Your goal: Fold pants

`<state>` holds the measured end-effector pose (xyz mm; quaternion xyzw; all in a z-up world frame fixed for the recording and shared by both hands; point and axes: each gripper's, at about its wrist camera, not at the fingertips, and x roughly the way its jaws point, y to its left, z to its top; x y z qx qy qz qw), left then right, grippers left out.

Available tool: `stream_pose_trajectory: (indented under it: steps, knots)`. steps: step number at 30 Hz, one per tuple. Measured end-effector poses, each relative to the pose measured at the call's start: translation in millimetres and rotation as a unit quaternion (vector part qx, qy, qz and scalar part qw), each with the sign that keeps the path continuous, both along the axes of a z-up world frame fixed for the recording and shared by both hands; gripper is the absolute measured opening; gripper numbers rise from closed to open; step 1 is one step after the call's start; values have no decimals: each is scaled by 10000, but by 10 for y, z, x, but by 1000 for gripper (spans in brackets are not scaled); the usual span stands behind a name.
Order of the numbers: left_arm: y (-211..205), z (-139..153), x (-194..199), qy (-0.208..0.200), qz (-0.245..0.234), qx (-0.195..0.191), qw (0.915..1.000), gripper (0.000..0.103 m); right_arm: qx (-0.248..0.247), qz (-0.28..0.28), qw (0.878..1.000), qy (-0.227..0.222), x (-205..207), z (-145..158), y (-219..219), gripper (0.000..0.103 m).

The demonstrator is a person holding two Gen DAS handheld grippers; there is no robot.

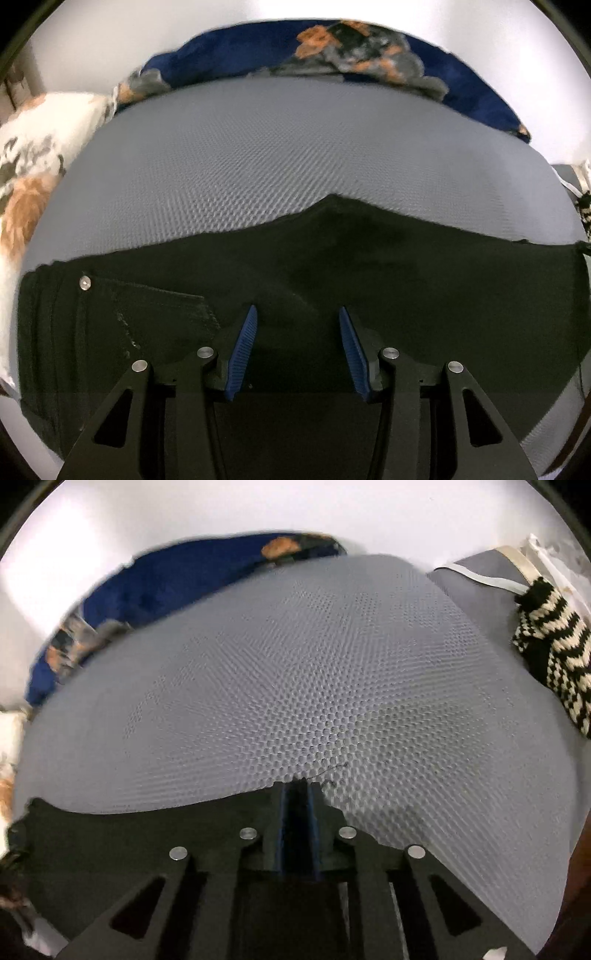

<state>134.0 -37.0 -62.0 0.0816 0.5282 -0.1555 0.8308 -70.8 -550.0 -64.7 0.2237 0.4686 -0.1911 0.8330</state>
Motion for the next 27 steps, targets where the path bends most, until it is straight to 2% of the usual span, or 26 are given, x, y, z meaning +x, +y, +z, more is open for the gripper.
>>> stream_pose_trajectory:
  steps: [3,5,14,20,21,22,27]
  knots:
    - [58,-18,79,55,148,-170,9997,48,46,-126,9999,-63,-337,224,66,18]
    - [70,-25,109,68,168,-209,9996,48,218,-171,9996,-21,-551,265,123,18]
    - [118,113,-4,71,-126,-441,9989,48,997,-777,9913,364,-1368,-54,381,20]
    - [144,151,-146,71,-432,-454,9980,48,1240,-1019,9862,397,-1457,-223,441,20]
    - [159,140,-146,67,-414,-438,9982,48,1243,-1057,9858,387,-1456,-235,442,17]
    - [184,121,-137,85,-373,-440,9983,48,1165,-1084,9866,369,-1457,-235,452,5]
    - [267,40,-66,117,-235,-514,9983,48,808,-1093,9888,622,-1434,-303,520,2]
